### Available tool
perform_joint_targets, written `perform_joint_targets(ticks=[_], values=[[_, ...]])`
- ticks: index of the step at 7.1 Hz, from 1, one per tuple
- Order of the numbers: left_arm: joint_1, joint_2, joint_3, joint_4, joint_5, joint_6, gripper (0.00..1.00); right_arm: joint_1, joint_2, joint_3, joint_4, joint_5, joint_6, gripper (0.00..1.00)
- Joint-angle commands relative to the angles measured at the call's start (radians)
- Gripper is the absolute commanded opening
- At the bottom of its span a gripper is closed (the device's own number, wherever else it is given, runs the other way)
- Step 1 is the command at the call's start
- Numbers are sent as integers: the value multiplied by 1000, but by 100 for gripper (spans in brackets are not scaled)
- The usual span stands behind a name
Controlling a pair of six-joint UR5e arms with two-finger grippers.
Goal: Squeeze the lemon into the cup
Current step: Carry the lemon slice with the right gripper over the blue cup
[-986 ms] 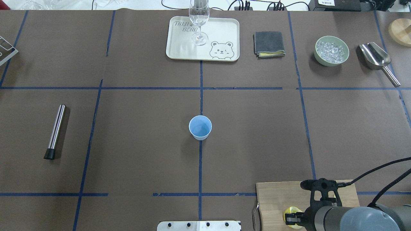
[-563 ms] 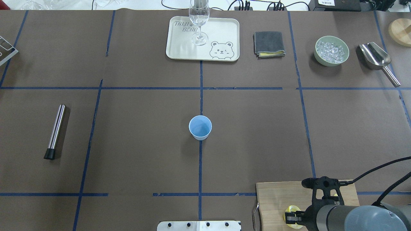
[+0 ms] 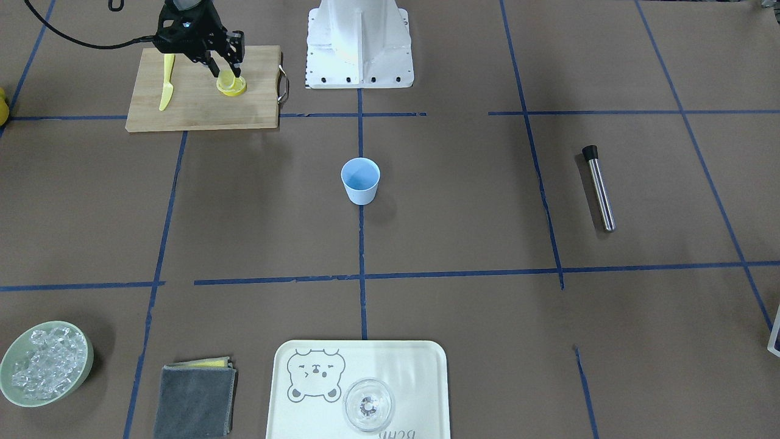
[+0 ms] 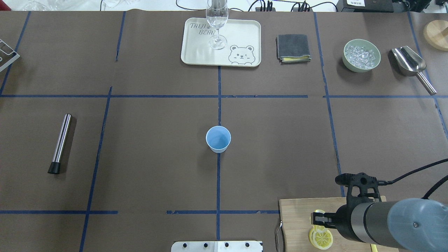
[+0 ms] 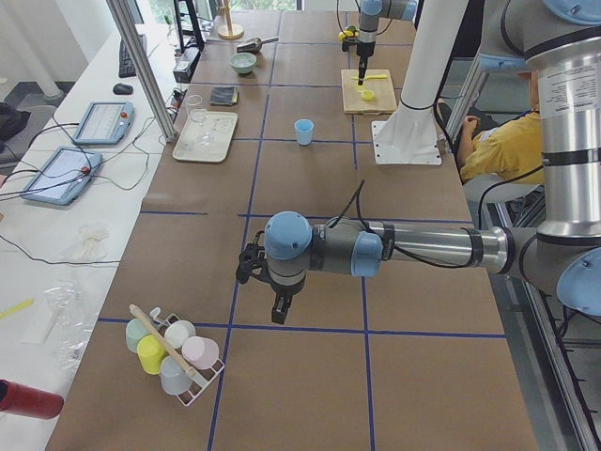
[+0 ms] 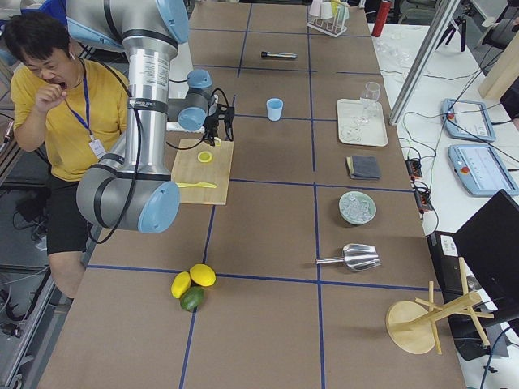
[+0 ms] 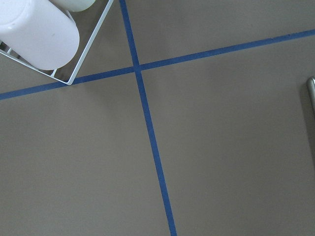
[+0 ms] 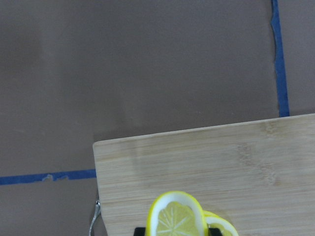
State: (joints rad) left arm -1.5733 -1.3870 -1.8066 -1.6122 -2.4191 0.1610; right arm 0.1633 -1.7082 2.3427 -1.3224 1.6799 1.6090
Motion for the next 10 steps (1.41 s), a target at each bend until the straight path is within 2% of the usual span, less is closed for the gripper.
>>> perform_joint_targets(ticks=[1,2,3,4,5,7,9,10], values=[[-2,0,1,0,0,5,100,79,83,-23,-12,78,-9,50],[-2,0,1,0,0,6,100,120,226,-55,-112,81,-11,50],[-2,0,1,0,0,6,100,157,393,-83,-274,86,-32,50],[-2,0,1,0,0,6,100,180,506,-113,-355,87,-73,50],[-2,0,3,0,0,9,100,217,565,-147,-363,87,-75,50],[-2,17,0,-2,0,20,100,281,736,-329,-350,87,-77,51],[-2,20,0,-15,0,20,100,314,874,-467,-348,90,-77,54],[-2,20,0,-20,0,20,100,314,903,-523,-347,92,-75,54]])
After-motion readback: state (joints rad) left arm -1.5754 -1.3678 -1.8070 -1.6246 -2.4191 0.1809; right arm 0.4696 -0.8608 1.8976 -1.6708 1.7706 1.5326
